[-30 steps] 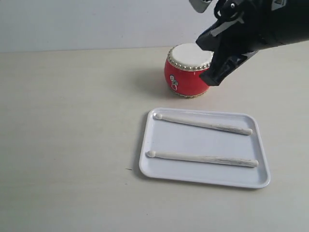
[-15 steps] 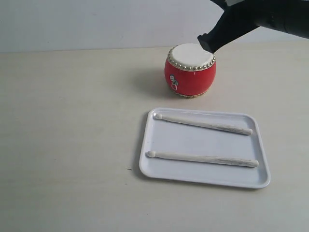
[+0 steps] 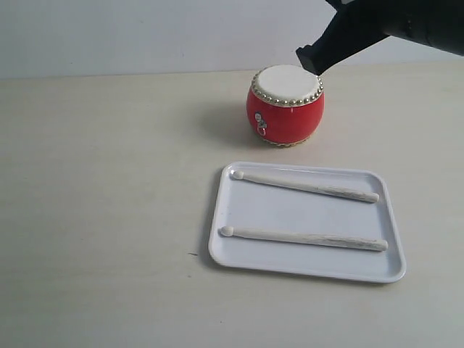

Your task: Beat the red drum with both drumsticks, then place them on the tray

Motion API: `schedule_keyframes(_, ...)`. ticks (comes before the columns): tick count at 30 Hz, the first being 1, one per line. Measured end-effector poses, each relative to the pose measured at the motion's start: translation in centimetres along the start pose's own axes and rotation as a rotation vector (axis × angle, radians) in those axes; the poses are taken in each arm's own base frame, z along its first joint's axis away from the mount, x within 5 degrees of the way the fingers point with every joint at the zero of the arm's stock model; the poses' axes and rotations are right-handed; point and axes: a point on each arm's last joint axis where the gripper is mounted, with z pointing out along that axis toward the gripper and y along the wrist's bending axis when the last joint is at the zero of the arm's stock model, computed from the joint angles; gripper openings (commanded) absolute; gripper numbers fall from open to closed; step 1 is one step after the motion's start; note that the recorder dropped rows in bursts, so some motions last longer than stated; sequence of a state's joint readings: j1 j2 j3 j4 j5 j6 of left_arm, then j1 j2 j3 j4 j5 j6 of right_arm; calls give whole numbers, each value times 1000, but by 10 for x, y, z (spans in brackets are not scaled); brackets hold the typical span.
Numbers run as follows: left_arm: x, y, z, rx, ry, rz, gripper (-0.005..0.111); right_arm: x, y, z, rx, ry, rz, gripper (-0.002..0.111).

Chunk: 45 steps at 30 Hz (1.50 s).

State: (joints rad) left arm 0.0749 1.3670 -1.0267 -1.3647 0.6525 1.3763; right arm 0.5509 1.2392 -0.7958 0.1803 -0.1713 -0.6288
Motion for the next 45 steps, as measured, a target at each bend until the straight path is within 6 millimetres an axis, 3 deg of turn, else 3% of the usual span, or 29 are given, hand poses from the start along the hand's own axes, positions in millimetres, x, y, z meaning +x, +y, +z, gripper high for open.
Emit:
schedule_keyframes(6,-2,-2,-2,0,-8,6,0,0,0,0,0,0,0,0)
schedule_keyframes(10,-10,-11,-17,-17,-26,79,0,0,0,0,1,-1,1,0)
schedule_keyframes(15,-36,-45,-67,-42,-153,217,0,0,0,0,1,-1,1,0)
schedule_keyframes(22,-49,-92,-129,-35,-307,288,0,0,0,0,1,-1,1,0)
schedule_keyframes(27,-29,-126,-172,-26,-403,312,0,0,0,0,1,-1,3,0)
schedule_keyframes(31,0,-150,-202,-22,-483,350,0,0,0,0,1,-1,5,0)
schedule_keyframes(37,37,-164,-220,-38,-538,381,0,0,0,0,2,-2,5,0)
schedule_keyframes(45,67,-169,-228,-73,-588,393,0,0,0,0,2,-2,5,0)
